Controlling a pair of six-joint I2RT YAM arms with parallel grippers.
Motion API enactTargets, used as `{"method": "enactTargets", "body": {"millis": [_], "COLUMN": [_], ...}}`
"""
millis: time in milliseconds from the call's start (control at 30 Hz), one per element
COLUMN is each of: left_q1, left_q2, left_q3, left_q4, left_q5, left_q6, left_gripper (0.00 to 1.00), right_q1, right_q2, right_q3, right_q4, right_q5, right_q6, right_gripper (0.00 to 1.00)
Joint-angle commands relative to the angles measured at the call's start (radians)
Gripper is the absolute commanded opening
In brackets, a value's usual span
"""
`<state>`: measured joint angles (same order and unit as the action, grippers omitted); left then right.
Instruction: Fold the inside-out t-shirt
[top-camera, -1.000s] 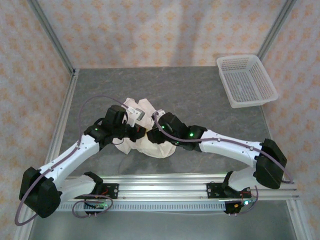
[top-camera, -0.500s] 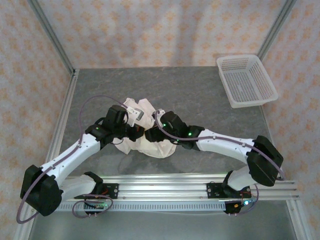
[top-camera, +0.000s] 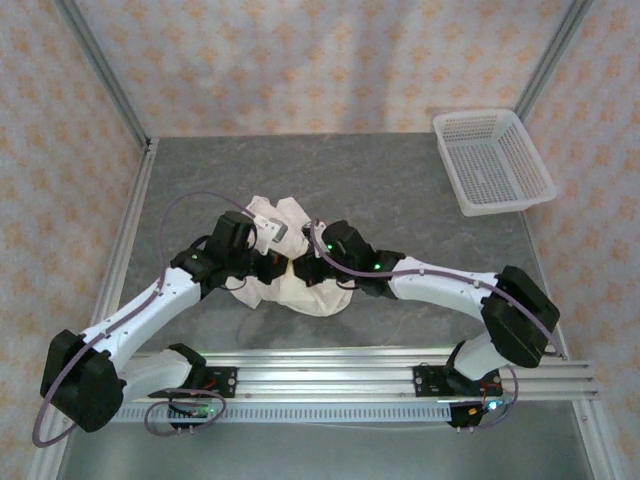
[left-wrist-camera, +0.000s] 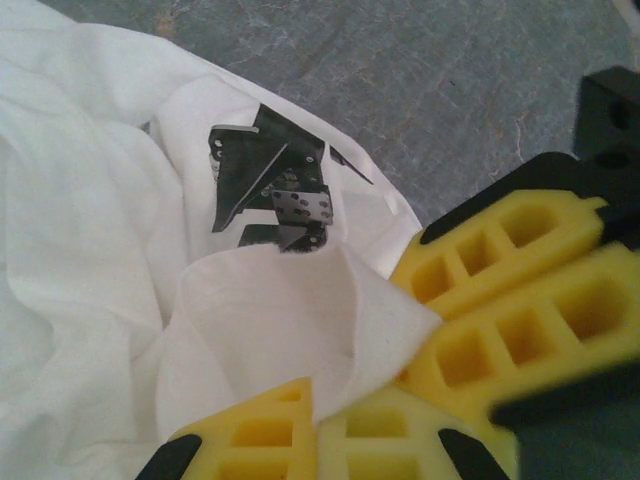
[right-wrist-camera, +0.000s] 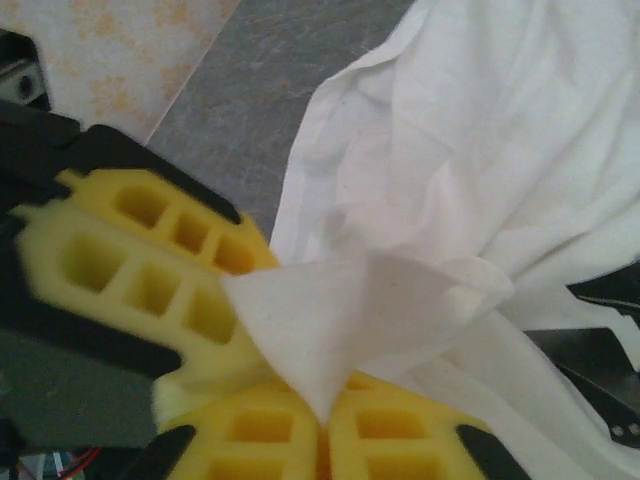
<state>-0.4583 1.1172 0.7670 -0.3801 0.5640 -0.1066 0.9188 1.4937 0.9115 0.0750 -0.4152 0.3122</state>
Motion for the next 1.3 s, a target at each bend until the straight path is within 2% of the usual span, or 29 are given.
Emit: {"method": "enactTargets", "body": {"millis": [0,33,100,167,200,300,333,433,533,667,833,933,1033,1067,1100,1200,1233,1267], "left_q1": [-0.01,-0.009,0.005,0.062,0.11,0.246,0.27,0.301,0.337,0.385,0.409,0.415,0.415,0.415,0.417,0.426,0.431,0.439], "left_q2": [-0.021,-0.03,-0.068,-0.113,-0.129,-0.123,-0.107,0.008,0.211,0.484,0.666,0.722,0.786,0.828,0.846,0.878,0.88,0.878], "left_q3": [0.021,0.025,0.032,0.029,0.028,0.045,0.054,0.114,0.206,0.327,0.437,0.475,0.535,0.552,0.564,0.604,0.618,0.632], "left_q4": [-0.011,-0.022,-0.047,-0.042,-0.042,-0.078,-0.097,-0.179,-0.227,-0.183,-0.168,-0.159,-0.193,-0.203,-0.21,-0.239,-0.25,-0.264], "left_q5": [-0.021,-0.062,-0.173,-0.175,-0.162,-0.146,-0.157,-0.276,-0.32,-0.278,-0.379,-0.4,-0.425,-0.437,-0.45,-0.49,-0.5,-0.507], "left_q6": [-0.01,-0.03,-0.093,-0.156,-0.196,-0.292,-0.301,-0.312,-0.315,-0.305,-0.279,-0.298,-0.316,-0.324,-0.335,-0.354,-0.356,-0.357], "left_gripper": [0.0,0.03,0.31,0.58,0.67,0.75,0.81,0.99,1.0,1.0,0.94,0.8,0.71,0.65,0.53,0.09,0.0,0.0], "right_q1": [-0.006,-0.006,-0.006,-0.006,-0.006,-0.007,-0.006,-0.007,-0.007,-0.006,-0.006,-0.007,-0.007,-0.006,-0.007,-0.006,-0.008,-0.012], "right_q2": [-0.023,-0.046,-0.127,-0.232,-0.297,-0.499,-0.552,-0.711,-0.828,-0.915,-0.984,-0.992,-0.99,-0.995,-1.004,-1.061,-1.08,-1.097], "right_q3": [0.013,0.007,-0.025,-0.079,-0.118,-0.235,-0.268,-0.349,-0.406,-0.426,-0.417,-0.423,-0.419,-0.41,-0.4,-0.379,-0.364,-0.336], "right_q4": [-0.007,-0.01,-0.008,0.01,0.025,0.049,0.047,0.003,-0.051,-0.107,-0.18,-0.182,-0.183,-0.198,-0.213,-0.232,-0.242,-0.264], "right_q5": [0.064,0.081,0.135,0.189,0.221,0.293,0.308,0.339,0.36,0.368,0.414,0.432,0.465,0.502,0.547,0.707,0.758,0.818], "right_q6": [-0.006,-0.009,-0.013,-0.024,-0.031,-0.053,-0.058,-0.055,-0.033,-0.02,-0.023,-0.034,-0.04,-0.032,-0.022,-0.014,-0.017,-0.027], "right_gripper": [0.0,0.0,0.0,0.0,0.0,0.0,0.0,0.0,0.0,0.0,0.0,0.0,0.0,0.0,0.0,0.0,0.0,0.0]}}
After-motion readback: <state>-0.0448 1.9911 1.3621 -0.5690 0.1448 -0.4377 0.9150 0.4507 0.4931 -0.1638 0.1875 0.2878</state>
